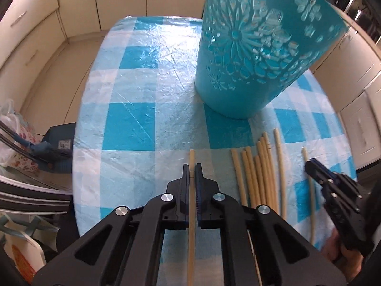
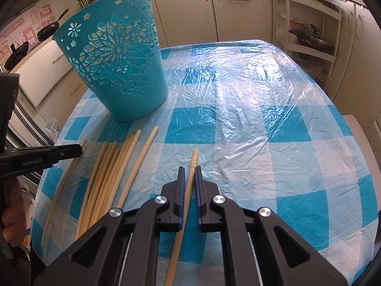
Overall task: Organize utensils
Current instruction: 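Close the left tool on a single wooden chopstick and lift it, then carry the chopstick over the teal basket and open the left tool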
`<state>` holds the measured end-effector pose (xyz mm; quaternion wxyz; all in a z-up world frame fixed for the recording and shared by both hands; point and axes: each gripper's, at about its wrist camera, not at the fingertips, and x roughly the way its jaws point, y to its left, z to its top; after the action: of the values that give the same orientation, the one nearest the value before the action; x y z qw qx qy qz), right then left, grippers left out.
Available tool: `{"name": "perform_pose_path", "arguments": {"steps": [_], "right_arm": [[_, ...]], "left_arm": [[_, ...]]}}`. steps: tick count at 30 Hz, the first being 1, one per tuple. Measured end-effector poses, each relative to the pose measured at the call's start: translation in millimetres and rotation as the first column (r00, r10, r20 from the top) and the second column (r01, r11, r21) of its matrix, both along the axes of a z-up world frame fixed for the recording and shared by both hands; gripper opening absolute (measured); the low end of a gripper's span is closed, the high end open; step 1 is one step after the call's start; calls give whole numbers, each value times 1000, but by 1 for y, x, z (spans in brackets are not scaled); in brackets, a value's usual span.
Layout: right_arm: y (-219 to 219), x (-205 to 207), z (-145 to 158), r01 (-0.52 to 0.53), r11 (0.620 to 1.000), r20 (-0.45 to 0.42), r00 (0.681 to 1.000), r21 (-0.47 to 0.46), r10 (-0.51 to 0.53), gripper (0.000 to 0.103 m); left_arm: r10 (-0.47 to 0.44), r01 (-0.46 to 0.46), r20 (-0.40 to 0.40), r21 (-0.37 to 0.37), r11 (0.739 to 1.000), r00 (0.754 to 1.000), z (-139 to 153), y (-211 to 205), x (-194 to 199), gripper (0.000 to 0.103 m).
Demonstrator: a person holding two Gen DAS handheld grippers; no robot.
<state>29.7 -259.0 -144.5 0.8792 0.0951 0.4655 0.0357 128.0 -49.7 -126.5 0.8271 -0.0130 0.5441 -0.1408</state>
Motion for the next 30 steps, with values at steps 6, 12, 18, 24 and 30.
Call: {"name": "perform_pose_path", "arguments": {"steps": [6, 12, 18, 24, 30], "right_arm": [[0, 0, 0, 1, 1000, 4, 1000, 0, -1, 9], [0, -2, 1, -4, 1000, 7, 1000, -6, 4, 10], [0, -2, 1, -4, 1000, 7, 1000, -7, 4, 11], [5, -2, 2, -19, 1000, 12, 1000, -23, 19, 17], [7, -3, 2, -22, 999, 15, 1000, -30, 23, 19]], "left_arm": [[0, 15, 82, -177, 984, 997, 66, 22, -23, 5], [28, 79, 310, -326, 942, 950, 172, 19, -31, 5], [172, 64, 549, -383, 922, 818, 244, -1, -6, 5], [298, -62, 685, -346, 936, 665, 246, -30, 38, 5], [313, -122, 671, -316, 941, 672, 205, -49, 69, 5]]}}
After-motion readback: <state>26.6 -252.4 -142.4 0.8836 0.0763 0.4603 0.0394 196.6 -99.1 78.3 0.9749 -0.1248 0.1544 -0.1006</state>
